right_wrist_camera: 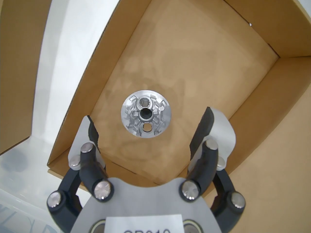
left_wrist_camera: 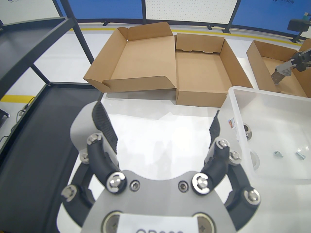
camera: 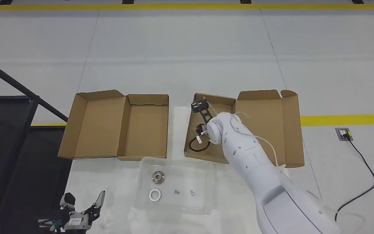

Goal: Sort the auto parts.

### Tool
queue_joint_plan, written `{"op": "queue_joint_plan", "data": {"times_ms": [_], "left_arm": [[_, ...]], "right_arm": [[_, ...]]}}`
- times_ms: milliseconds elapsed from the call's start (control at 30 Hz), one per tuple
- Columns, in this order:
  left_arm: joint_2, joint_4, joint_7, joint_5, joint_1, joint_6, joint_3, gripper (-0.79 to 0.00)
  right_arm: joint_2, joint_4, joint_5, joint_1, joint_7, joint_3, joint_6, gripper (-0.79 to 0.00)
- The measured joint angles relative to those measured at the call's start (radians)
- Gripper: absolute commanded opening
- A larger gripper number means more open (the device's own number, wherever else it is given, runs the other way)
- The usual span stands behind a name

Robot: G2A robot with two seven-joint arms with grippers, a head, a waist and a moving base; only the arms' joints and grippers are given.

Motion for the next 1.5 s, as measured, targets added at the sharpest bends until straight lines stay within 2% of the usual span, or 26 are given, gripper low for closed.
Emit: {"op": "queue_joint_plan", "data": {"times_ms": [300, 500, 600, 667, 833, 933, 1033, 1200, 1500], "left_arm": [[0.000, 0.000, 0.000, 0.000, 0.000, 0.000, 0.000, 0.000], [0.000, 0.000, 0.000, 0.000, 0.000, 0.000, 0.000, 0.000], [0.000, 0.000, 0.000, 0.000, 0.000, 0.000, 0.000, 0.000], [0.000, 0.000, 0.000, 0.000, 0.000, 0.000, 0.000, 0.000], [0.000, 0.000, 0.000, 0.000, 0.000, 0.000, 0.000, 0.000], [0.000, 0.000, 0.000, 0.000, 0.000, 0.000, 0.000, 0.000], [0.000, 0.000, 0.000, 0.000, 0.000, 0.000, 0.000, 0.000], [0.000, 0.000, 0.000, 0.000, 0.000, 0.000, 0.000, 0.000], [0.000, 0.000, 0.000, 0.000, 0.000, 0.000, 0.000, 0.000]], "right_arm": [[0.037, -0.070, 0.010, 0.011, -0.087, 0.031, -0.121, 0.000], [0.090, -0.241, -0.019, -0.057, -0.122, 0.066, -0.181, 0.000], [0.137, -0.425, -0.055, -0.144, -0.098, 0.109, -0.175, -0.003], [0.178, -0.622, -0.096, -0.244, -0.044, 0.161, -0.166, 0.000], [0.274, -1.228, -0.210, -0.602, 0.202, 0.330, -0.200, 0.000], [0.300, -1.507, -0.231, -0.765, 0.340, 0.380, -0.256, 0.000], [0.312, -1.649, -0.250, -0.846, 0.440, 0.380, -0.294, 0.000], [0.319, -1.710, -0.284, -0.891, 0.547, 0.341, -0.324, 0.000], [0.319, -1.709, -0.285, -0.890, 0.545, 0.341, -0.324, 0.000]]}}
